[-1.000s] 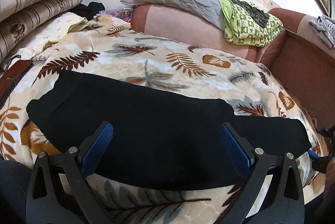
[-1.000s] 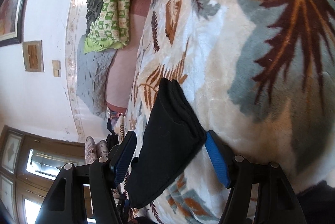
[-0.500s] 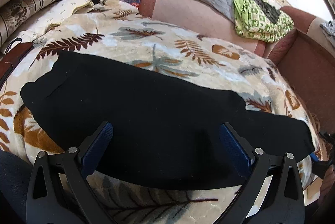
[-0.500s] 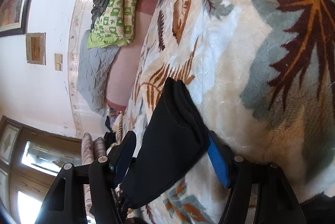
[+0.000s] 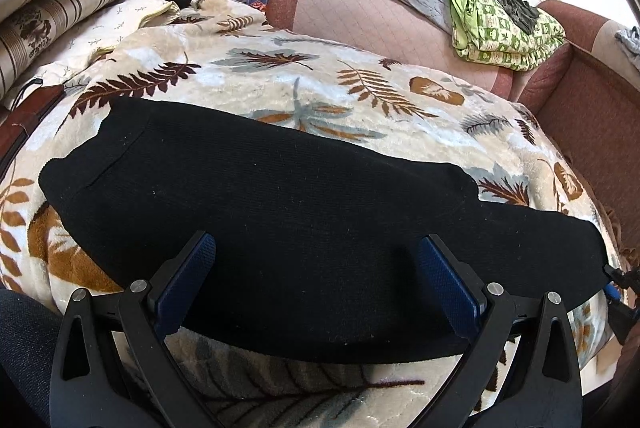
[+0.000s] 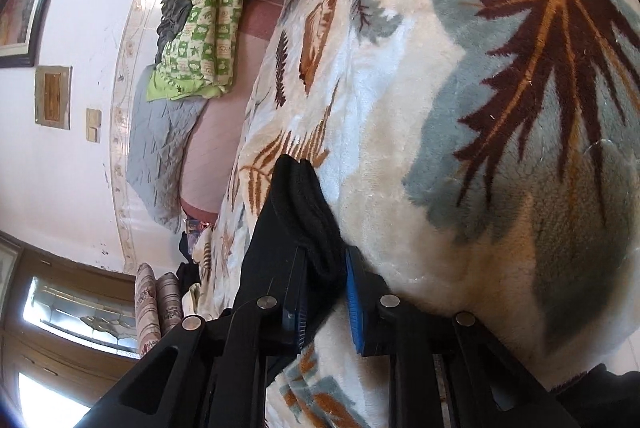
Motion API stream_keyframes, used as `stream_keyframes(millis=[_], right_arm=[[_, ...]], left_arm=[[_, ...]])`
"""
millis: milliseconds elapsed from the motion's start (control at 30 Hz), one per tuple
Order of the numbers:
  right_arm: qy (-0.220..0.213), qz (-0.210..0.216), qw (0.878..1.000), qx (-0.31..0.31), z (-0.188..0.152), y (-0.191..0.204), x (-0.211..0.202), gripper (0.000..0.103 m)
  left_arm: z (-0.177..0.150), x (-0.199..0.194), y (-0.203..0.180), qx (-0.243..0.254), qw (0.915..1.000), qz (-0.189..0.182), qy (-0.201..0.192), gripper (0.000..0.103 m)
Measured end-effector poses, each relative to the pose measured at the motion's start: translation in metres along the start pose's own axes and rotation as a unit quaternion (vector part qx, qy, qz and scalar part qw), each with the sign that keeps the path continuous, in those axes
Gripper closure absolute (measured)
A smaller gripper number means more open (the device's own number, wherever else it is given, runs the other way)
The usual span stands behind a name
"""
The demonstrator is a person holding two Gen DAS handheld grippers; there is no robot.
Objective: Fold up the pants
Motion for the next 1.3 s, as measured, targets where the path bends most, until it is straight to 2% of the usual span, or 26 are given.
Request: stream_keyframes(millis=[167, 533, 700, 800, 933, 1067, 1200, 1300], right_arm=[[-0.003, 0.006, 1.000, 0.023, 0.001, -0.004, -0.002, 0.087], [-0.009, 0.003, 1.000, 0.008, -0.002, 0.002, -0.009, 0.087], [-0.014, 0.005, 1.000, 0.001, -0.002, 0.005, -0.010, 0.094], [-0.018, 0.017, 1.000, -0.004, -0.001, 0.012, -0.011, 0.094], [-0.010, 0.060, 0.998, -0.011, -0.007, 0.036, -0.008, 0.095], [0.028, 0.109, 0.993, -0.044, -0.037, 0.078, 0.011, 0.095], [0.086, 0.151, 0.981, -0.090, -0.091, 0.123, 0.039, 0.095], [0.129, 0.166, 0.969, -0.130, -0.135, 0.149, 0.059, 0.095]], left_arm=[[0.000, 0.000, 0.000, 0.001, 1.0000, 0.001, -0.001, 0.001], [0.001, 0.000, 0.000, -0.009, 0.9999, -0.002, -0.005, 0.001], [0.000, -0.001, -0.002, 0.000, 1.0000, 0.005, -0.003, 0.001], [0.001, -0.001, -0.001, -0.008, 1.0000, 0.001, -0.004, 0.001], [0.003, -0.001, 0.001, -0.025, 0.9997, -0.004, -0.003, 0.001], [0.001, 0.001, -0.001, -0.009, 1.0000, 0.003, 0.000, 0.001], [0.002, 0.000, 0.001, -0.010, 0.9999, -0.001, 0.001, 0.001], [0.002, -0.001, 0.002, -0.011, 0.9999, -0.005, 0.001, 0.001]])
Point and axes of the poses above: each gripper's, at about its wrist camera, not at the fingertips, and x roughly the way its jaws point, y to its left, z to its top, the point moved 7 cm from there along x, roughly the way its jaws point, and after that the axes turned 12 degrees about -y, right-handed, at the moved point
